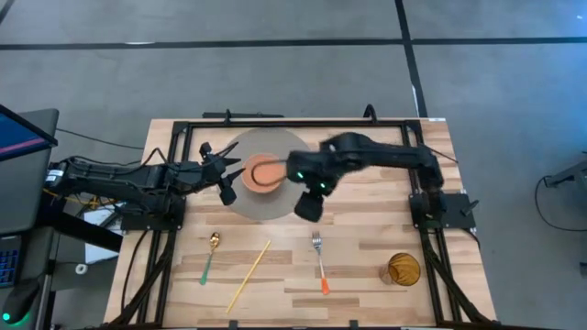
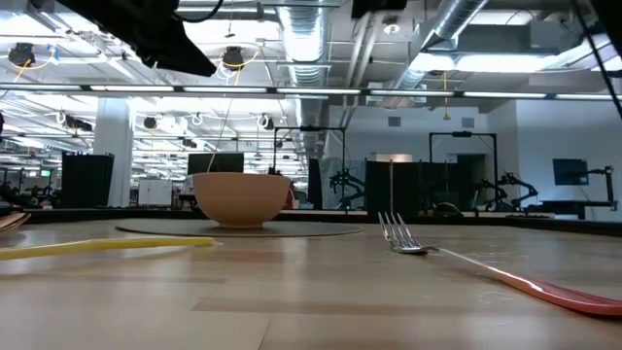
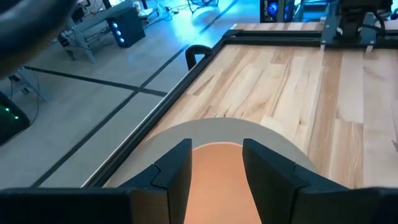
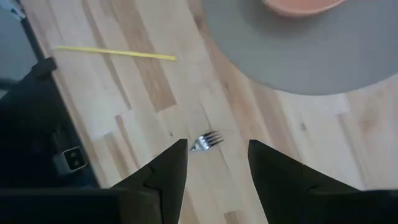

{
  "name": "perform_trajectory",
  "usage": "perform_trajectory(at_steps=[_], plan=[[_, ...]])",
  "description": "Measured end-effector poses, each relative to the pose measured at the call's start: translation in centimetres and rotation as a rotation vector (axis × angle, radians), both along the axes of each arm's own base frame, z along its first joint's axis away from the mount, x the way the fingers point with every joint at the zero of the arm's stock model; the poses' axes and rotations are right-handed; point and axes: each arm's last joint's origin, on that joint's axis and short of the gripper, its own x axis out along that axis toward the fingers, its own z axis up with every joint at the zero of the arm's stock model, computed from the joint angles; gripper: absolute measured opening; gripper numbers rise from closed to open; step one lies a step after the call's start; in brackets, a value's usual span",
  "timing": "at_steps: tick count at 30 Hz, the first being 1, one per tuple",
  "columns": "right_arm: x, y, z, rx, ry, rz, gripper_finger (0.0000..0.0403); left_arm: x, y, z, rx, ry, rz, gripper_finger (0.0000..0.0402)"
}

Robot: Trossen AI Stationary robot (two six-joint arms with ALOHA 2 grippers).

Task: Pick & Place Utensil
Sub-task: Put the brown cup on the top right of the orange bowl on the gray mat

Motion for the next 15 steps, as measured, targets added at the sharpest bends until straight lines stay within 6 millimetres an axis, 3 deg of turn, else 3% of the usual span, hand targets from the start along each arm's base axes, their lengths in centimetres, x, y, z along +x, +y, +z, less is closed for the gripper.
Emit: perform_trajectory(at_steps=[9,15], plan=[[-4.8,7.9,2.9,-0.153,-0.138,0.126,0.0163,-0.1,0.0,-0.1,0.001,0.018,0.000,0.0145],[-8.4,12.5,4.1,-0.300,-0.276,0.108,0.0163,-0.1,0.0,-0.1,0.002,0.018,0.000,0.0145]])
